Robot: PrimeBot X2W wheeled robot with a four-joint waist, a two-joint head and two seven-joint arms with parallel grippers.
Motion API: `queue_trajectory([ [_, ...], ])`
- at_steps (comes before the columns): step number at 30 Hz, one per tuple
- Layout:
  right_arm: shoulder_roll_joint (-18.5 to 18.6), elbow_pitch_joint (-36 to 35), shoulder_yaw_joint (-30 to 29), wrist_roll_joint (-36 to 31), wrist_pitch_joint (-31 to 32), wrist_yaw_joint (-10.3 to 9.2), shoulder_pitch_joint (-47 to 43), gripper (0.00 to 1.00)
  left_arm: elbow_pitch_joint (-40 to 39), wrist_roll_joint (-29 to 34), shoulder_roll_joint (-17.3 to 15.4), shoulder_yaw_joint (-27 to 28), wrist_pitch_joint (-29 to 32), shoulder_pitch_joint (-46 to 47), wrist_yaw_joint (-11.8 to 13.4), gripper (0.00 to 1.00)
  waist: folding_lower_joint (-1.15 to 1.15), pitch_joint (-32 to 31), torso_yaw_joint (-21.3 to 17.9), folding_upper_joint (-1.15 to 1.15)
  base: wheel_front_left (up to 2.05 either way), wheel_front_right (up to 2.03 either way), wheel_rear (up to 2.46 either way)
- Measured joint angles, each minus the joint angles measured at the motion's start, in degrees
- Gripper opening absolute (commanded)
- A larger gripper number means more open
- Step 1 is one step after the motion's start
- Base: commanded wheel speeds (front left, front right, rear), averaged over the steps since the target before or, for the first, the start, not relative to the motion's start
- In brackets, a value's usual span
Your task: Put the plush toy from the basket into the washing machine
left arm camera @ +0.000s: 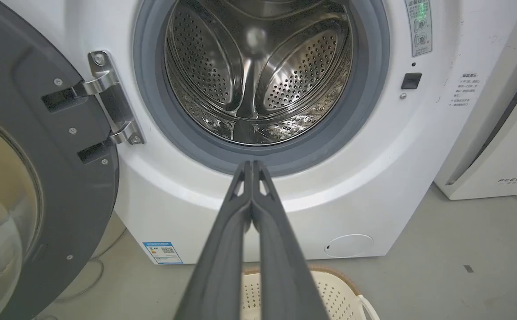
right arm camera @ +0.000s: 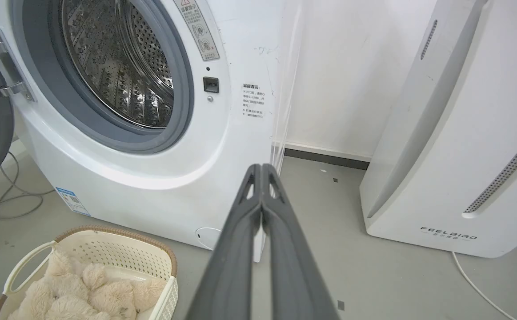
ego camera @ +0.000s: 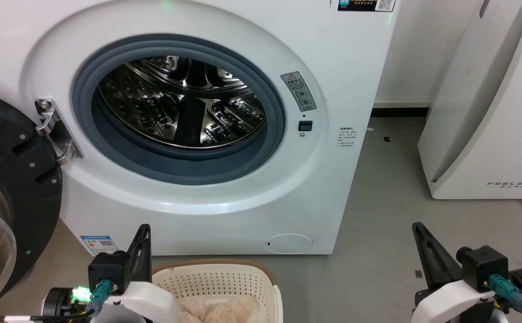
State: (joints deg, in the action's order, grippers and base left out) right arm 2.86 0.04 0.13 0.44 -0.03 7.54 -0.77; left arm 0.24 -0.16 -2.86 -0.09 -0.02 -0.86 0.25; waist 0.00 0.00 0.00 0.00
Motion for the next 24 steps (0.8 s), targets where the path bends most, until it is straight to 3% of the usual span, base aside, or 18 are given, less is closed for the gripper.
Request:
queue_trajectory([
  [22,0.00,0.00,-0.01,0.00,0.00,0.00,0.00,0.00,0.00,0.00,0.00,0.00,0.00,0.00,0.00,0.00,0.00,0.00,0.00,0.00,0.00,0.00,0.00],
  [23,0.00,0.00,0.02,0.02,0.00,0.00,-0.02,1.00,0.01,-0.01,0.00,-0.02,0.00,-0.02,0.02,1.00,0.00,0.00,0.00,0.00,0.00,0.00,0.00],
  [24,0.00,0.00,0.03,0.03,0.00,0.00,-0.03,1.00,0.03,-0.01,0.00,-0.03,0.00,-0.04,0.07,1.00,0.00,0.00,0.00,0.00,0.00,0.00,0.00],
])
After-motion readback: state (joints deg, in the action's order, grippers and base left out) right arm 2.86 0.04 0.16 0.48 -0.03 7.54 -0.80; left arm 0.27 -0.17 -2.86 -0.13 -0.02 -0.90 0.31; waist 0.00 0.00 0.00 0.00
